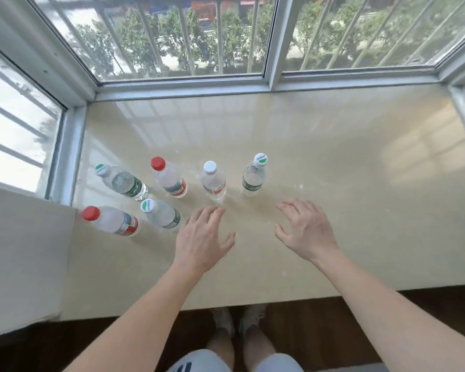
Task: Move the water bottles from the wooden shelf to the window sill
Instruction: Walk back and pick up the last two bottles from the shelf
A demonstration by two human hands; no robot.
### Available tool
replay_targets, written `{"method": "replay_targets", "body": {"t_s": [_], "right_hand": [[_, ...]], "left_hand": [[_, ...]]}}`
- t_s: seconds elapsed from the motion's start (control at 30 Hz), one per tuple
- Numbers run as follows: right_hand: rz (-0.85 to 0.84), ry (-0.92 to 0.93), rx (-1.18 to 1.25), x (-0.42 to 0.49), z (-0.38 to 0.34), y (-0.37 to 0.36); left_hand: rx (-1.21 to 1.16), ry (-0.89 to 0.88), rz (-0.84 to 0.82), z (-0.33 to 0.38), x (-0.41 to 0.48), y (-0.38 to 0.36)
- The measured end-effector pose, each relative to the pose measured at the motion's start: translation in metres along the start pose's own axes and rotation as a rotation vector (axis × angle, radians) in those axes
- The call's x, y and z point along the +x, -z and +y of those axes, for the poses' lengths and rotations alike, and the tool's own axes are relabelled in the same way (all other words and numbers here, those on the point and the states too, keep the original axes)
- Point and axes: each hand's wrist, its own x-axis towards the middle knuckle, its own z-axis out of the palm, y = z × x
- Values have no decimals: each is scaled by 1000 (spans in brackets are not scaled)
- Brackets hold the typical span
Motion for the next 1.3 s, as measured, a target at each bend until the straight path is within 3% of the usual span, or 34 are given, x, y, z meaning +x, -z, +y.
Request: {"method": "replay_targets", "body": {"t_s": [0.33, 0.6, 0.9, 1.3], "right_hand": [[309, 69, -21, -28, -42, 140], [442, -5, -65, -46, -47, 196], [556, -332, -109, -124, -37, 220], [632, -917, -160, -333, -17, 186]], "left_hand": [[109, -285, 177, 63, -13, 132], [170, -405, 297, 95, 8, 196], [85, -740, 230, 155, 11, 198], [3, -1247, 47, 295, -76, 139]]}}
